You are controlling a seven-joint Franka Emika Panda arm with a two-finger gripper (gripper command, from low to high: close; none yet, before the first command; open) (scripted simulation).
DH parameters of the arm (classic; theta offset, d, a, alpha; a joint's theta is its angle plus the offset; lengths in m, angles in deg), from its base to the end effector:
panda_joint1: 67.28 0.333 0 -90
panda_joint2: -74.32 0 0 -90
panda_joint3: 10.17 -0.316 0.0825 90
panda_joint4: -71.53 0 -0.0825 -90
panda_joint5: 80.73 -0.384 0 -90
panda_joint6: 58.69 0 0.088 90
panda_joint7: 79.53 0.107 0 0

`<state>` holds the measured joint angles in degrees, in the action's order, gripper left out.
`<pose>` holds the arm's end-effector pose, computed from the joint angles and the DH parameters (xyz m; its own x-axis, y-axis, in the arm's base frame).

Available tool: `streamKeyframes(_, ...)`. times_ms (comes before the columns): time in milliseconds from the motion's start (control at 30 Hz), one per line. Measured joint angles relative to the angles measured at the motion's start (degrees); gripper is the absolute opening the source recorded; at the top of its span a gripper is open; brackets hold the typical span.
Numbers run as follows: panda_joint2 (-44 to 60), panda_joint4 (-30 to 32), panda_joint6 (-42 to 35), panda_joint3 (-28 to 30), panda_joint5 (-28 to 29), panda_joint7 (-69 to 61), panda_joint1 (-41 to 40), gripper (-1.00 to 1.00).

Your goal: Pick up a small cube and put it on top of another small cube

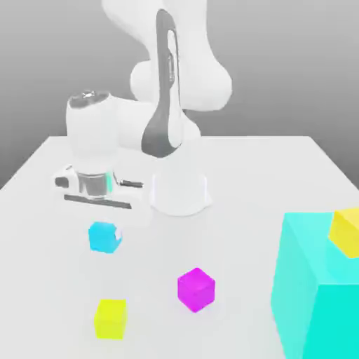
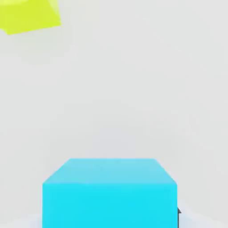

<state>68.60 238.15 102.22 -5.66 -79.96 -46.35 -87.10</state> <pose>0.3125 -0.1394 0.2127 0.5481 -0.8364 -0.0019 -0.8364 -0.5481 -0.0028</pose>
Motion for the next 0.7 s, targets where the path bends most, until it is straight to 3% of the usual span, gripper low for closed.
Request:
streamKeyframes(267, 0.4, -16.4, -16.0, -9.4, -2.9, 8.4, 10.0, -1.0)
streamKeyframes(700, 1.0, -43.4, -42.2, -21.4, -2.9, 25.5, 28.2, -1.0)
